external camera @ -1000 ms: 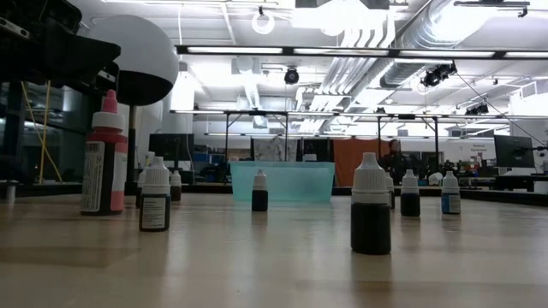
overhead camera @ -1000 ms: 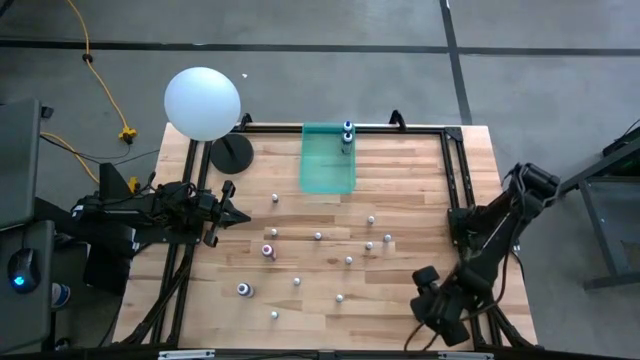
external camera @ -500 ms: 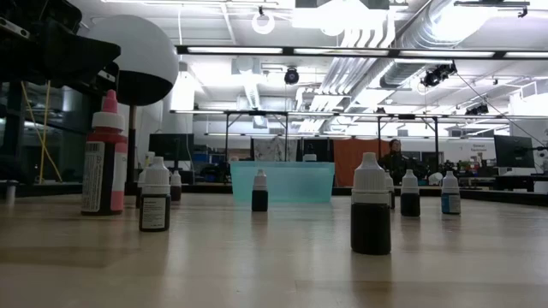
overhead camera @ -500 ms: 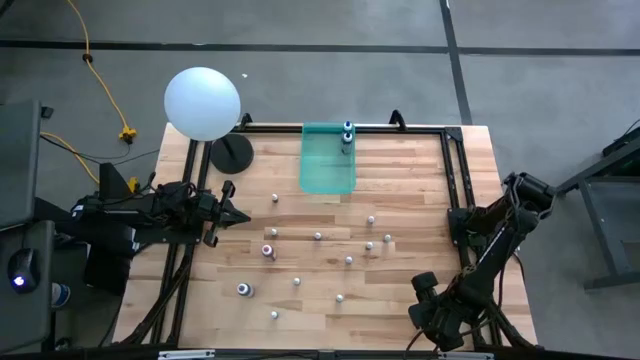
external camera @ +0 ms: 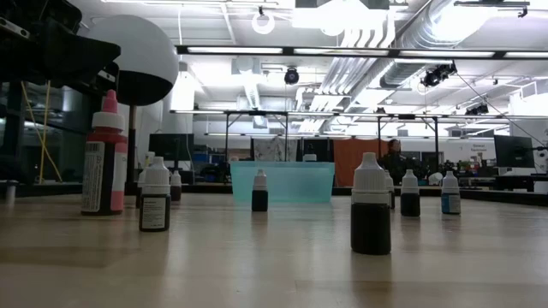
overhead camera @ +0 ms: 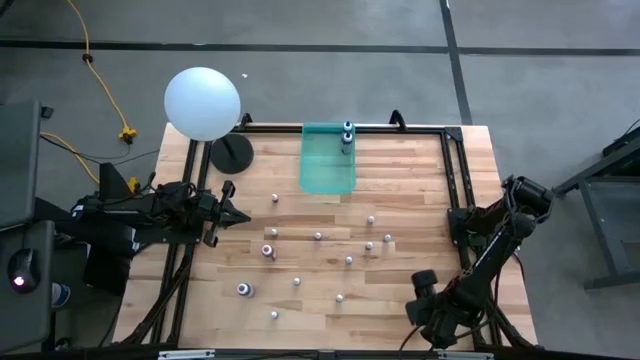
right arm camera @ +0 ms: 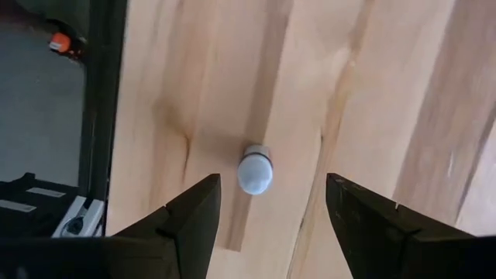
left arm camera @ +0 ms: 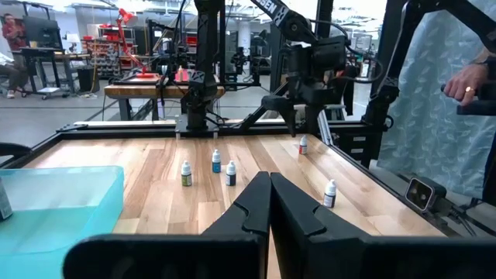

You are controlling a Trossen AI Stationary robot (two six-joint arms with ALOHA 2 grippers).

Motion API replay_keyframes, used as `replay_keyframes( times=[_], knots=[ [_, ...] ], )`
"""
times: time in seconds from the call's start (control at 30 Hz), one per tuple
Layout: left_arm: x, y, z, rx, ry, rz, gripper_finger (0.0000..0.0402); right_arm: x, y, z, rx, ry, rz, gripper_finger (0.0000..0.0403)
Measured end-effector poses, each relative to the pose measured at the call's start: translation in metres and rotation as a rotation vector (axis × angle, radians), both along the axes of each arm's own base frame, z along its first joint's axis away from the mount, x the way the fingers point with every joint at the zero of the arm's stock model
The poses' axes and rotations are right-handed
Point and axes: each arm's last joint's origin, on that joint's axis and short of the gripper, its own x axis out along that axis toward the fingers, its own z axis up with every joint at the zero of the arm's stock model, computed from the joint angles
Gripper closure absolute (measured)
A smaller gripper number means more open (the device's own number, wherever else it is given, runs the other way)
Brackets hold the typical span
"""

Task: Pick & Place food coloring
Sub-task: Put the red food coloring bottle into the light blue bin

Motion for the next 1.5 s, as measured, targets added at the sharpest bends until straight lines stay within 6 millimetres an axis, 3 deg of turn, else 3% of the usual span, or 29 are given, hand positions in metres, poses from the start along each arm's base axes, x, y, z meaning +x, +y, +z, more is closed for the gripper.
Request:
replay_keyframes(
  times=[1.1, 1.5],
  knots=[
    [0.0, 0.0, 0.0, 0.0, 0.0, 0.0, 0.0401, 0.004, 0.01, -0.016, 0.041, 0.044, -0.107, 0.0181],
    [0.0, 0.0, 0.0, 0.0, 0.0, 0.0, 0.0401, 0.004, 0.01, -0.016, 0.042, 0.045, -0.122, 0.024]
  ],
)
